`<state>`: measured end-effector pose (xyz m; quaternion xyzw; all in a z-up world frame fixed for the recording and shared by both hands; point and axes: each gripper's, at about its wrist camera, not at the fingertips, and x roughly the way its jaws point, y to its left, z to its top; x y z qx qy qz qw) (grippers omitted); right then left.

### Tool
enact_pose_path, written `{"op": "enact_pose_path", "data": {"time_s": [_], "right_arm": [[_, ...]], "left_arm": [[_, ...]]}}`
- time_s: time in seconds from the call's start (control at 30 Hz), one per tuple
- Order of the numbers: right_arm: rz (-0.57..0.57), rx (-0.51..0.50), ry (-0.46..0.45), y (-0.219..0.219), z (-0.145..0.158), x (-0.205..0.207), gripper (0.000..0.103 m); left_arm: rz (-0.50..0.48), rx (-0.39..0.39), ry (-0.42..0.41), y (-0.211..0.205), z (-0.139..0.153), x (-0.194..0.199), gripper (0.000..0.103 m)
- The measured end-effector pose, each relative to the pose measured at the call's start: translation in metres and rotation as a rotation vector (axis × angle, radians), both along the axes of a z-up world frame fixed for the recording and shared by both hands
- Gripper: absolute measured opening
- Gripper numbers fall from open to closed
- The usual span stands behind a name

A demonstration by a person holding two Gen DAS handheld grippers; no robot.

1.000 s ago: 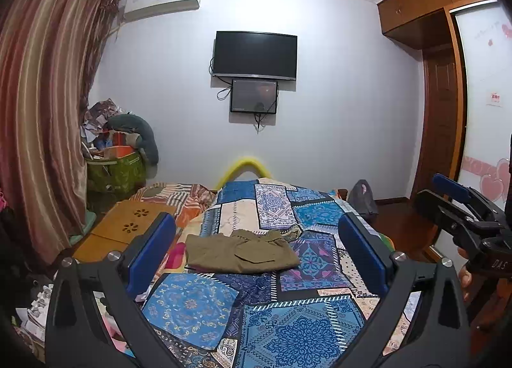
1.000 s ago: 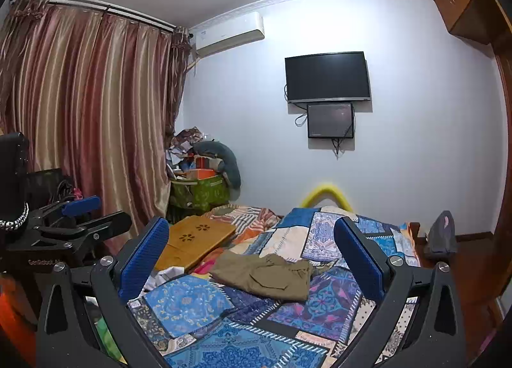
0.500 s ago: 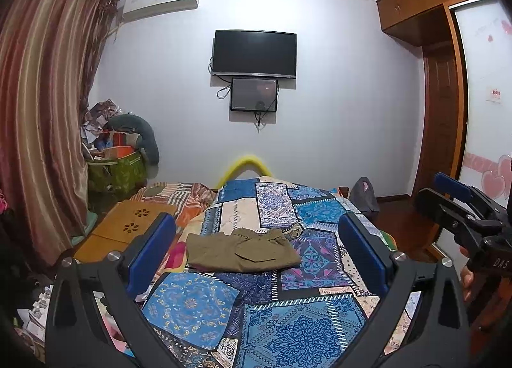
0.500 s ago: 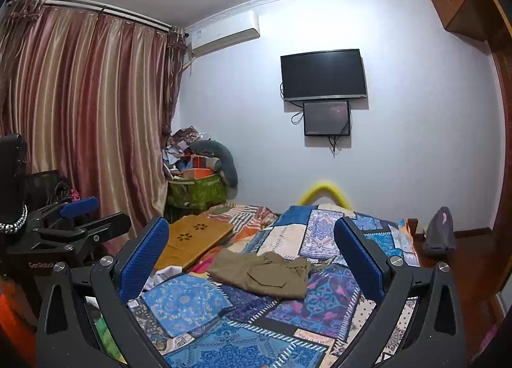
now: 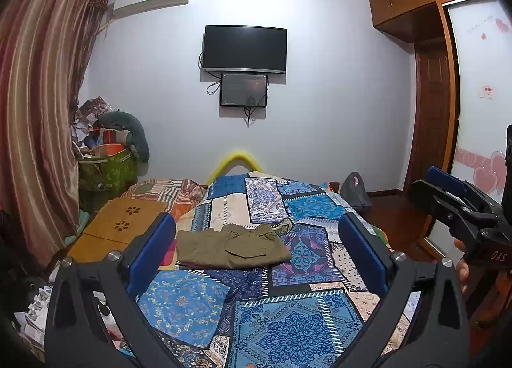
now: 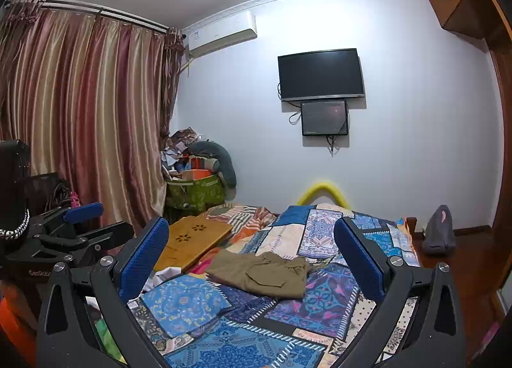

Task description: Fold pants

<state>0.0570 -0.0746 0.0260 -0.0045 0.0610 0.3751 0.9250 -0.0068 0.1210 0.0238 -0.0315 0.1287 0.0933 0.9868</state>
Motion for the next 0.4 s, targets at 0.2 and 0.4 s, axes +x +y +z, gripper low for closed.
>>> {"op": "enact_pose_path", "data": {"time_s": [0.2, 0.4], "right_arm": [[-0.005, 0.002, 0.007, -0.0002, -0.0021, 0.0008, 0.103], [-0.011, 0.005, 0.021, -0.0003, -0.0053, 0.0062, 0.103]], "left_arm": [[-0.003, 0.008, 0.001, -0.0009, -0.0005, 0.0007, 0.103], [0.001, 0.004, 0.008, 0.0023, -0.0040, 0.0058, 0.103]]}}
